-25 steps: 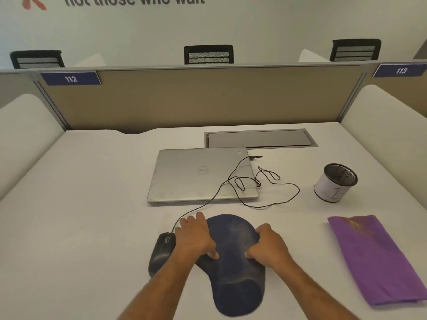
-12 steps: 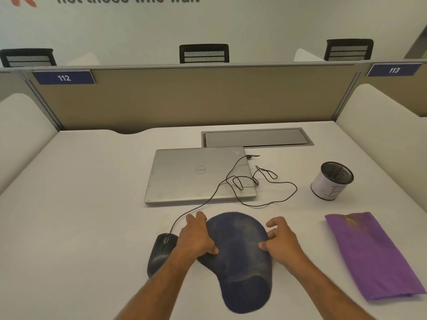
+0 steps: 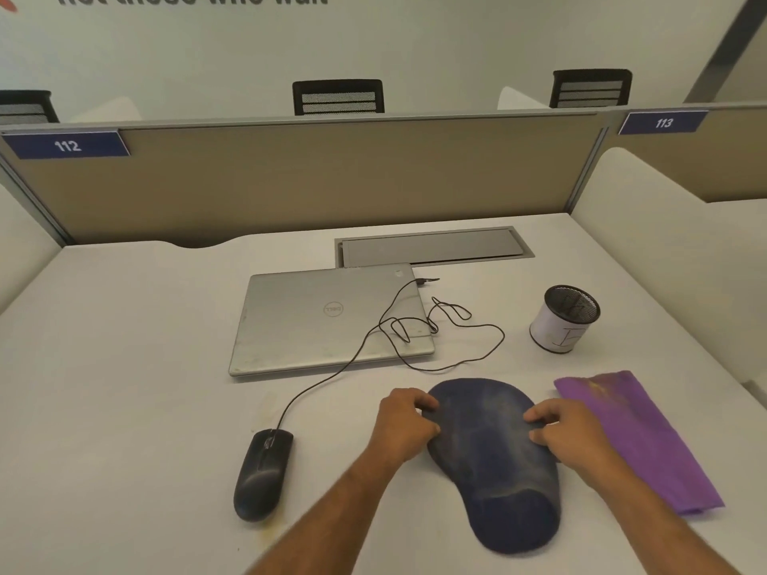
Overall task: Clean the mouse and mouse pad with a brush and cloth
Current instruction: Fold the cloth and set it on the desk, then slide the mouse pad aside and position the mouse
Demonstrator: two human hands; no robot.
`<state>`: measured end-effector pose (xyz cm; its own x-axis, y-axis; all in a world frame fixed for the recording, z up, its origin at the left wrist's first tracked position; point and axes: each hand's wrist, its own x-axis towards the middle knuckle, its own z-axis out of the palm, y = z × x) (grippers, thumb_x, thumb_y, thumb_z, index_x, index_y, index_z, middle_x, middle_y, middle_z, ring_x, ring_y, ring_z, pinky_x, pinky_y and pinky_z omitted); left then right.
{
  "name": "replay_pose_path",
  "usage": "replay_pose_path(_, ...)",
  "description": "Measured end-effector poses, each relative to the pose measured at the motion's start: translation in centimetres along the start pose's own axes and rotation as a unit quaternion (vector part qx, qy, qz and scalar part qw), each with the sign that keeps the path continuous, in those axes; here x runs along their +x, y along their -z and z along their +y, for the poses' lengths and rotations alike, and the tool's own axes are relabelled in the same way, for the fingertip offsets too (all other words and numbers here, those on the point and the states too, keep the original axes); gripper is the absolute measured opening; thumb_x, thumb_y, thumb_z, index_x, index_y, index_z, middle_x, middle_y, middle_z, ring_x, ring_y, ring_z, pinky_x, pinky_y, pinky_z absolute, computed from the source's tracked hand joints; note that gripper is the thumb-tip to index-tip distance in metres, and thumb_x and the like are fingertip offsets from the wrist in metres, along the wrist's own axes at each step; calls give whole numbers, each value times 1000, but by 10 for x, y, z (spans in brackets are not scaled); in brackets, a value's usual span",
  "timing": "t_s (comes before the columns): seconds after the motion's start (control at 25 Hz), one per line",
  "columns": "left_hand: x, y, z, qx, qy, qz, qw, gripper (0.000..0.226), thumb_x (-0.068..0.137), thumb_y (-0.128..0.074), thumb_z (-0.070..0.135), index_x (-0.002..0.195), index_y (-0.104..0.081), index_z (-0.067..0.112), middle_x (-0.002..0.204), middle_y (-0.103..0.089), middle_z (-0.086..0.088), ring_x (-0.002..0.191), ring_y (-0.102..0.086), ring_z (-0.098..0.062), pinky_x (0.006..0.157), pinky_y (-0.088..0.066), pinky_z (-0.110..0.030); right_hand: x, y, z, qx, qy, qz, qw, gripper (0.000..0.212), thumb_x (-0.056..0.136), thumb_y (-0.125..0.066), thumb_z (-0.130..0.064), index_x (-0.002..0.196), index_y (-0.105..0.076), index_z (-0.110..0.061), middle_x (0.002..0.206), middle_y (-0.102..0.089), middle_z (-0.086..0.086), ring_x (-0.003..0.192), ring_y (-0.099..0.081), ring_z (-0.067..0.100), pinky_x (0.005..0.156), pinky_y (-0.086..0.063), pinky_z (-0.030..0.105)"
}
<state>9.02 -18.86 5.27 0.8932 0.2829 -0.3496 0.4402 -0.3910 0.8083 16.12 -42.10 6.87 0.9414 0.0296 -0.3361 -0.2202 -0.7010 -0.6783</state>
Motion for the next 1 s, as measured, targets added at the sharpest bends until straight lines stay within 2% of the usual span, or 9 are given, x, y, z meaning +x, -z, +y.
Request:
replay_pose_path(0.12,5,-17,6,27,-4,-22,999,42,80,-76,0,116,-71,21,118,-67,5,101,-61,-10,87,-50,-17,4,13,12,-26,0,16,1000,31,71,-72,8,77,-66,-23,86,-67,-2,83,-62,17,72,-46,25)
replay_pose_path(0.28,7,-28,8,53,-15,-35,998,47,83,-76,3,125,-66,21,126,-63,4,109,-60,-13,93,-50,-21,8,18,19,-55,6,27,998,26,73,-72,6,89,-70,-15,92,-67,2,88,-61,19,79,-45,26)
replay_pose_path(0.52,6,-31,3,110,-38,-15,993,46,87,-74,4,128,-62,21,129,-57,2,115,-59,-17,96,-49,-24,2,11,14,-112,47,29,992,27,72,-76,-3,86,-64,-22,90,-67,-2,84,-60,17,76,-42,23)
replay_pose_path(0.64,5,-26,-2,134,-57,-7,989,42,87,-75,9,126,-62,21,129,-53,4,113,-59,-17,95,-50,-23,0,7,9,-140,34,22,989,25,73,-77,-9,87,-62,-24,89,-65,-3,84,-60,16,73,-43,22)
replay_pose_path(0.72,3,-23,-4,171,-78,-3,982,39,87,-76,16,123,-63,23,133,-47,6,114,-58,-18,96,-51,-25,-4,9,2,-211,35,29,976,19,76,-74,-18,90,-63,-23,89,-64,-5,81,-59,16,70,-44,22)
replay_pose_path(0.84,0,-16,-9,224,-120,8,967,45,88,-76,29,129,-58,26,144,-42,7,122,-51,-19,100,-48,-31,-19,9,-21,-385,82,59,917,21,82,-64,-34,101,-62,-24,93,-59,-6,76,-51,12,58,-35,15)
replay_pose_path(0.92,-4,-4,-11,232,-157,17,960,47,91,-71,38,134,-54,29,141,-49,8,124,-49,-15,103,-44,-30,-29,-2,-39,-348,127,74,926,26,85,-62,-38,107,-60,-25,105,-61,-5,85,-56,14,64,-41,16)
replay_pose_path(1.0,-6,19,-14,210,-187,49,958,46,92,-69,44,134,-56,30,131,-58,11,118,-52,-12,103,-44,-28,-39,-23,-57,-230,165,69,957,31,84,-64,-38,112,-59,-25,113,-61,-5,97,-59,15,80,-50,25)
